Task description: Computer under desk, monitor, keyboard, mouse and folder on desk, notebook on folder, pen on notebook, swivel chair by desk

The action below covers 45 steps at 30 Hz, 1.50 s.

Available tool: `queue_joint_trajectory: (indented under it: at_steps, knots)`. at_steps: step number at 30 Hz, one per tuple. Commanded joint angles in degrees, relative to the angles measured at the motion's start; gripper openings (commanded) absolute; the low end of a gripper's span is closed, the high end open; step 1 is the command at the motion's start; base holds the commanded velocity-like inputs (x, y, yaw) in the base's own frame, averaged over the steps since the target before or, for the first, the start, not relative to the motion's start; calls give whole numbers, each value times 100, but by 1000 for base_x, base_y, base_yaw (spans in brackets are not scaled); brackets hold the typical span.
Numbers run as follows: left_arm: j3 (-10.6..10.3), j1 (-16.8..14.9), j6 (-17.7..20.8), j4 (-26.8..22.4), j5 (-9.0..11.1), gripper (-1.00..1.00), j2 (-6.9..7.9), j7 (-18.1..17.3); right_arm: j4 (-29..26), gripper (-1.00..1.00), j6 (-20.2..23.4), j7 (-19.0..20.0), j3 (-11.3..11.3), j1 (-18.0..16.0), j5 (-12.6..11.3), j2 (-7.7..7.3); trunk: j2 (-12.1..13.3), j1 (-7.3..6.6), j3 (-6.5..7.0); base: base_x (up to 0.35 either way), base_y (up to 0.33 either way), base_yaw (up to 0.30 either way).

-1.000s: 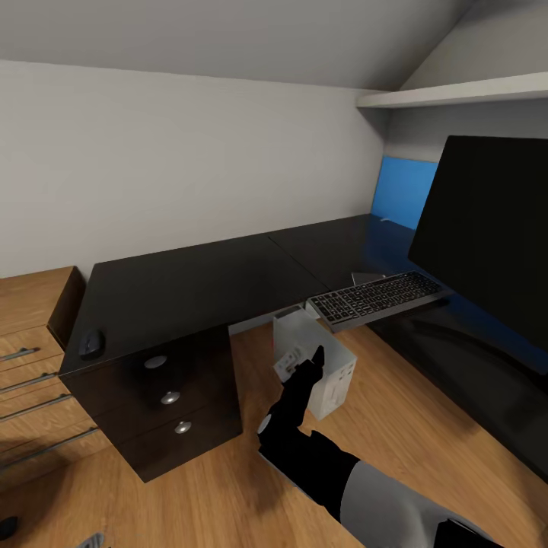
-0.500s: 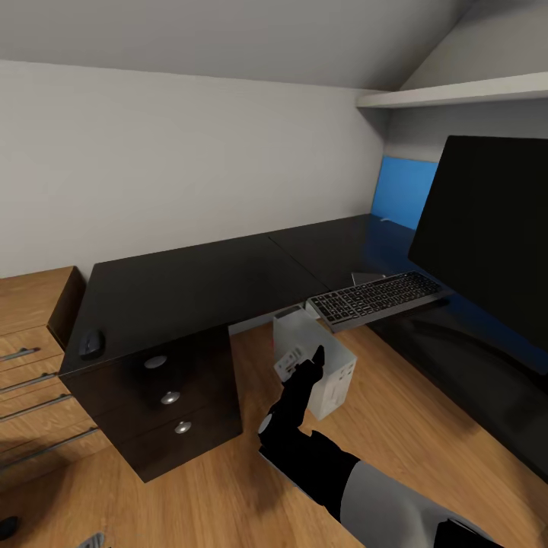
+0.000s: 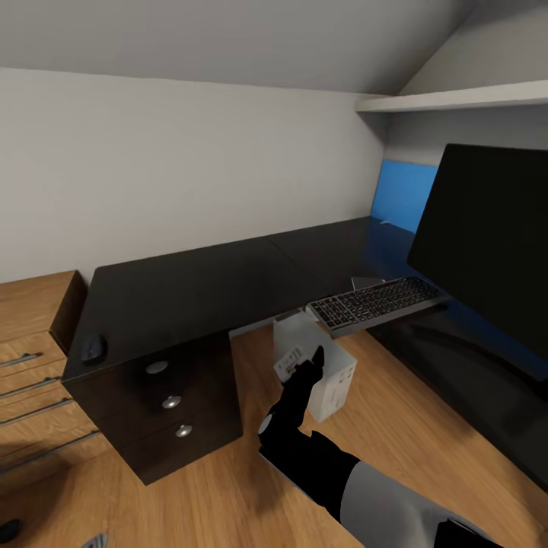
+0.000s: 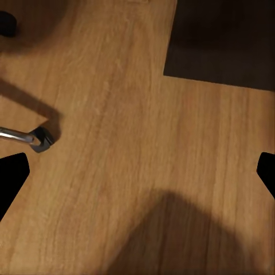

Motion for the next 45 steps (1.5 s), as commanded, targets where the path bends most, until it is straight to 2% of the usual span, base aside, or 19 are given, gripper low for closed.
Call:
queue_joint_trajectory:
  at_steps: [1, 7, 11, 20, 45]
  knots:
    - [-2, 4, 28, -16, 35, 100, 2, 23, 1, 100, 39, -44, 37, -10, -57, 0, 39, -23, 14, 0, 0, 0]
    - [-3, 4, 29, -16, 35, 100, 1, 24, 0, 100, 40, -32, 50, -9, -58, 0, 280, -154, 122, 0, 0, 0]
    - [32, 28, -100, 114, -93, 100, -120, 36, 48, 100, 23, 9, 68, -8, 60, 0, 278, -154, 121, 0, 0, 0]
    - [32, 35, -389, 326, -38, 100, -53, 21, -138, 100, 60, -86, 40, -9, -68, 0, 278, -154, 121, 0, 0, 0]
    - [15, 36, -1139, 529, -27, 100, -43, 19, -156, 100, 43, -106, 59, -2, -58, 0, 278, -154, 121, 0, 0, 0]
